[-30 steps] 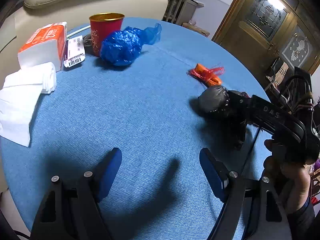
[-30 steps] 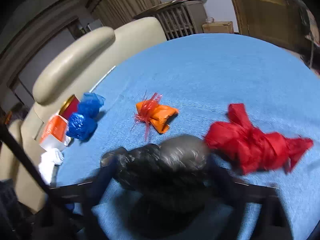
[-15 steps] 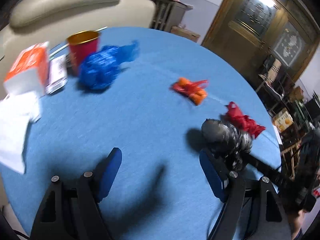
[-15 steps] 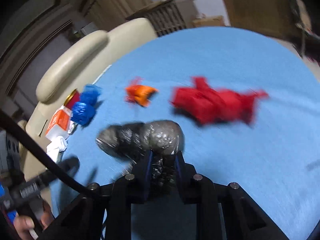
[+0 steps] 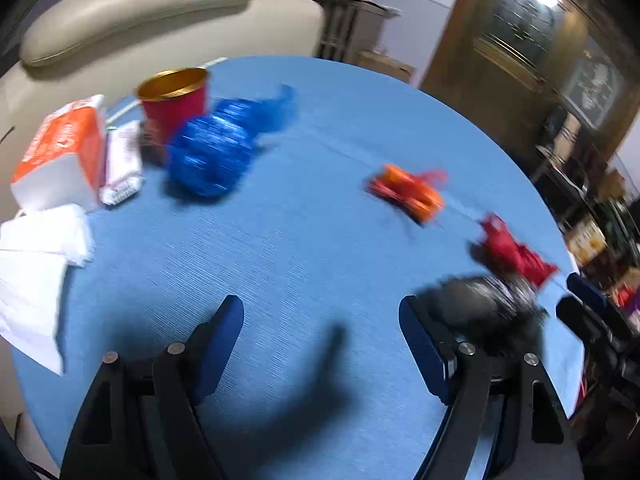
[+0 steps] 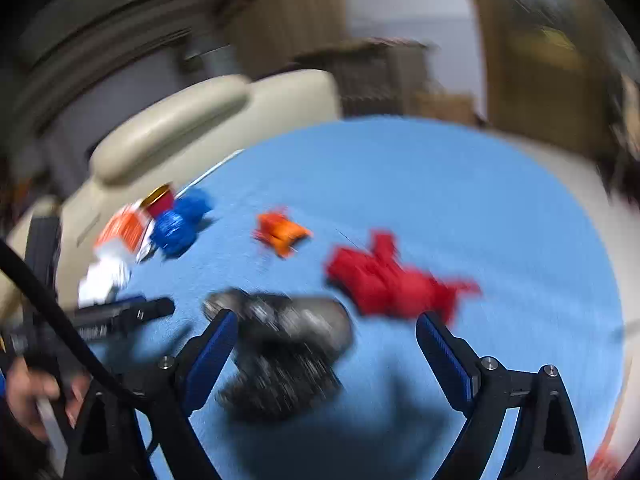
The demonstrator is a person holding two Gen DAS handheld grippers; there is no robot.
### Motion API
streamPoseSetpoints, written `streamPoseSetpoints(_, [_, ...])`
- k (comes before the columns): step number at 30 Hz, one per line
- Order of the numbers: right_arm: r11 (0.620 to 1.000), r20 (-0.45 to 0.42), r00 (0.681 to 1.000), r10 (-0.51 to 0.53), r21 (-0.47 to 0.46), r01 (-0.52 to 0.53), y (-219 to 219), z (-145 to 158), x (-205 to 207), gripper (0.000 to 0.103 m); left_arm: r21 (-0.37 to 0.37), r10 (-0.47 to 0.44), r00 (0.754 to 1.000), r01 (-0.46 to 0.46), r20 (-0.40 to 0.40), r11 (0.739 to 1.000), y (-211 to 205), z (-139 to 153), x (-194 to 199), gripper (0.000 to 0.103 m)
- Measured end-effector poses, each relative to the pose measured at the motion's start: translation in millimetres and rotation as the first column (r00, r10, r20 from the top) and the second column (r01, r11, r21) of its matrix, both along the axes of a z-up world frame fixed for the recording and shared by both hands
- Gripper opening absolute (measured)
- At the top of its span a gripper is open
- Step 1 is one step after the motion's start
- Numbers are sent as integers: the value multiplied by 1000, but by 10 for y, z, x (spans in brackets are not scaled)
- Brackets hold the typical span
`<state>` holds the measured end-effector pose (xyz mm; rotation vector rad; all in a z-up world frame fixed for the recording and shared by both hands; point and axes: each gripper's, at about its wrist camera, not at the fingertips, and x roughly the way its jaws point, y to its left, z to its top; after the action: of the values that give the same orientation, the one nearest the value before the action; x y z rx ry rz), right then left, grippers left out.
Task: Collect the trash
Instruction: 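Grasp the black plastic bag with the right gripper and lift it, then grasp the orange bag with the left gripper while right holds black bag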
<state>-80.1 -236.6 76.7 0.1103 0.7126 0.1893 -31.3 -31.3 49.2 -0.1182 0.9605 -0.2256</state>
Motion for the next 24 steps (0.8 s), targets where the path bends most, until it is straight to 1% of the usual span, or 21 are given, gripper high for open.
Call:
streamPoseSetpoints(1, [999,9,999,35,-31,-35,77,-3,48,93,5,17,1000,-17,-2,1000,49,-3,47,80])
streamPoseSetpoints(2, [993,4,996,94,-77,-94,220,-36,135,93,4,28,1000,-28,-5,1000,95,0,82,80])
streamPoseSetpoints(3, [979,-26,987,158,-130,-160,355,-105,238,93,0,38,999,-38,-6,999,142,3,107,80])
streamPoseSetpoints(4, [968,-48,982,184,-163,-190,426,-170,254,93,0,46,999,-46,-6,999,178,0,124,80])
streamPoseSetpoints(6, [927,-143,961,237,-263,-267,618,-400,409,90,5,50,999,-50,-6,999,229,-17,148,80])
streamPoseSetpoints(7, [915,-167,955,244,-288,-283,663,-466,438,75,8,48,999,-48,-8,999,230,-29,159,80])
streamPoseSetpoints(8, [911,-182,954,239,-297,-285,683,-536,464,65,10,45,999,-44,-11,999,231,-48,172,80])
streamPoseSetpoints(9, [932,-176,954,242,-231,-279,636,-527,476,61,10,41,999,-41,-15,999,226,-66,189,80])
streamPoseSetpoints(10, [943,-185,956,229,-203,-265,601,-520,488,54,9,38,999,-38,-19,999,194,-95,231,80])
streamPoseSetpoints(11, [954,-178,962,207,-182,-239,555,-499,485,50,7,34,999,-34,-21,999,176,-104,255,80])
streamPoseSetpoints(14, [983,-167,974,150,-81,-165,365,-457,388,49,-4,10,1000,-10,-17,1000,62,-96,365,80])
streamPoseSetpoints(15, [988,-166,978,125,-67,-138,315,-458,334,49,-13,-1,1000,0,-15,1000,-6,-82,411,80])
streamPoseSetpoints(16, [991,-166,980,112,-56,-123,294,-455,290,49,-22,-10,1000,10,-14,1000,-60,-70,441,80])
streamPoseSetpoints(19, [998,-174,983,54,20,-51,120,-474,81,49,-58,-50,999,50,-7,997,-359,-9,573,80])
streamPoseSetpoints(21, [998,-167,986,14,65,-3,30,-494,-70,49,-92,-87,996,85,-13,992,-640,14,693,81])
streamPoseSetpoints(22, [997,-166,986,2,74,10,31,-509,-102,49,-87,-100,995,97,-24,991,-770,4,757,84])
streamPoseSetpoints(24, [996,-163,986,-21,84,35,34,-506,-181,49,-61,-133,990,130,-45,990,-1024,-46,890,84])
